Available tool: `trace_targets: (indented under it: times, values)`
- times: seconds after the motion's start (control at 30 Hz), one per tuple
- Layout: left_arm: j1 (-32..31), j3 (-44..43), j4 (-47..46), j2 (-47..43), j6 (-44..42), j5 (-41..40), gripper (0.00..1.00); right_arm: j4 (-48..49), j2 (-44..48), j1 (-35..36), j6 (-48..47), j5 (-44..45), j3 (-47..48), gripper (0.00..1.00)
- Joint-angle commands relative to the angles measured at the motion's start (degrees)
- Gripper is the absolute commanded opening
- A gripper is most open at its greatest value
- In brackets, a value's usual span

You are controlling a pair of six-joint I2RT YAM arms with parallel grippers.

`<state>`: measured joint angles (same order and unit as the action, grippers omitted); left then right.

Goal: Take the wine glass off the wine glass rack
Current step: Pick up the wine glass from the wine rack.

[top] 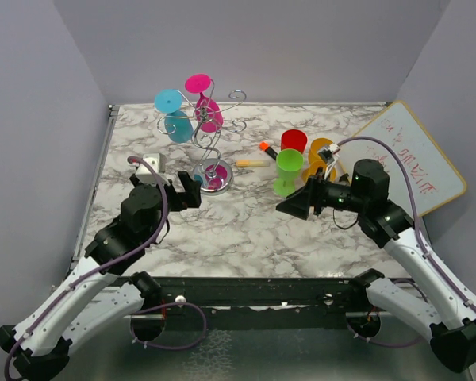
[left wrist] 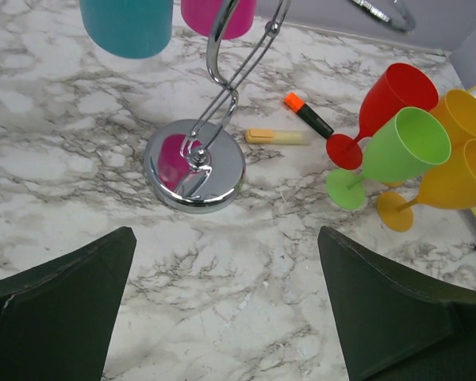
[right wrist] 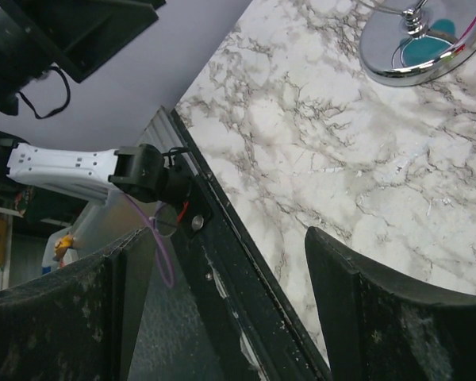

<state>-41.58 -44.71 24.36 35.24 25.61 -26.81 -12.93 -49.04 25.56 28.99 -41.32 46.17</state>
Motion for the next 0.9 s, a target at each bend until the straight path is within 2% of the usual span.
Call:
trace_targets:
  times: [0.0,0.17,0.33,0.53,0.7,0.87]
  values:
    - [2.03,-8.04,5.61,2.78,-8.60,-1.22,0.99,-2.46,-1.23,0.37,-1.24,-1.74,0.45,0.82]
    - [3.76,-10.67,6.28,3.97,-11.49,0.25,0.99,-8.81,-3.31,0.37,-6.10,1.44,5.15,0.82]
    - [6.83,-16.60,7.95,9.27,-13.08,3.28,0.99,-8.90,-3.40,0.37,-5.83,2.07,5.72,0.82]
    - [19.11,-21.05,10.10,14.07,-16.48,9.44,0.99,-10.30,-2.98,0.37,-6.27,5.86,6.24,0.82]
    - [32.05,-23.03,7.33,16.61,-15.09,20.81,0.99,-13.01,-3.31,0.37,-7.37,7.30,7.60,0.82]
    - [39.92,-23.18,6.86,18.60,-16.55,26.41,0.99,-13.40,-2.41,0.37,-7.20,8.18,7.16,0.82]
